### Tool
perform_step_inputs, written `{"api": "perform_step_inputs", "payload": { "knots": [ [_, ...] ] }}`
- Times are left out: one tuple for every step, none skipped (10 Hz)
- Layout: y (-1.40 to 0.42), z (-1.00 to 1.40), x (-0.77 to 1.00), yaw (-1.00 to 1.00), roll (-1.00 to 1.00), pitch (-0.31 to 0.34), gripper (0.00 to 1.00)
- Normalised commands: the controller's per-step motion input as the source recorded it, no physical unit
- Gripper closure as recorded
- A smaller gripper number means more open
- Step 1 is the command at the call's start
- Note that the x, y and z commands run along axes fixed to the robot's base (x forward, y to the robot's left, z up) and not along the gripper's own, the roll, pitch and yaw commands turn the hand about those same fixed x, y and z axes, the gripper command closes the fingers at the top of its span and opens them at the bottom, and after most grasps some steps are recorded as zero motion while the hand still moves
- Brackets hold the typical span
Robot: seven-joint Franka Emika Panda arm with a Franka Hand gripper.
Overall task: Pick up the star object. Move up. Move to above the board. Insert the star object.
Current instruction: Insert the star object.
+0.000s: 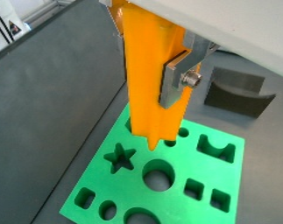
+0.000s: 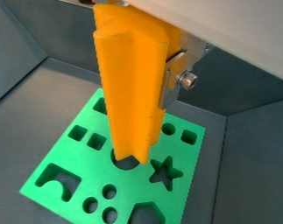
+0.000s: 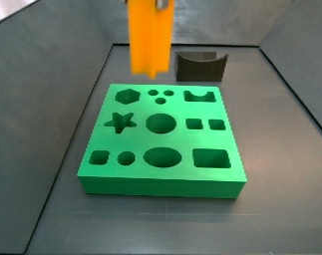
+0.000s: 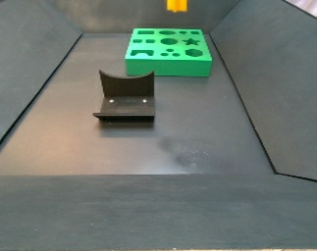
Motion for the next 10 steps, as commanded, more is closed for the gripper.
{"api": "perform_step_inputs", "payload": {
  "knots": [
    [-0.10, -0.45, -0.10, -0.17, 0.04, -0.054, 1.00],
    [-0.11, -0.50, -0.12, -0.21, 0.00, -0.069, 1.00],
    [-0.09, -0.51, -0.14, -0.23, 0.00, -0.077, 1.00],
    [-0.07, -0.51, -0.13, -0.24, 0.00, -0.067, 1.00],
    [-0.03, -0.42, -0.15, -0.25, 0.04, -0.040, 1.00],
    [-0.02, -0.29, -0.15, -0.24, 0.07, -0.001, 1.00],
    [0.00, -0.23, -0.17, -0.21, 0.07, 0.000, 1.00],
    [0.00, -0.20, -0.14, -0.18, 0.06, 0.000, 1.00],
    [0.00, -0.01, 0.00, -0.01, 0.00, -0.011, 1.00],
    [-0.01, -0.08, 0.00, 0.00, -0.06, -0.050, 1.00]
  ]
}}
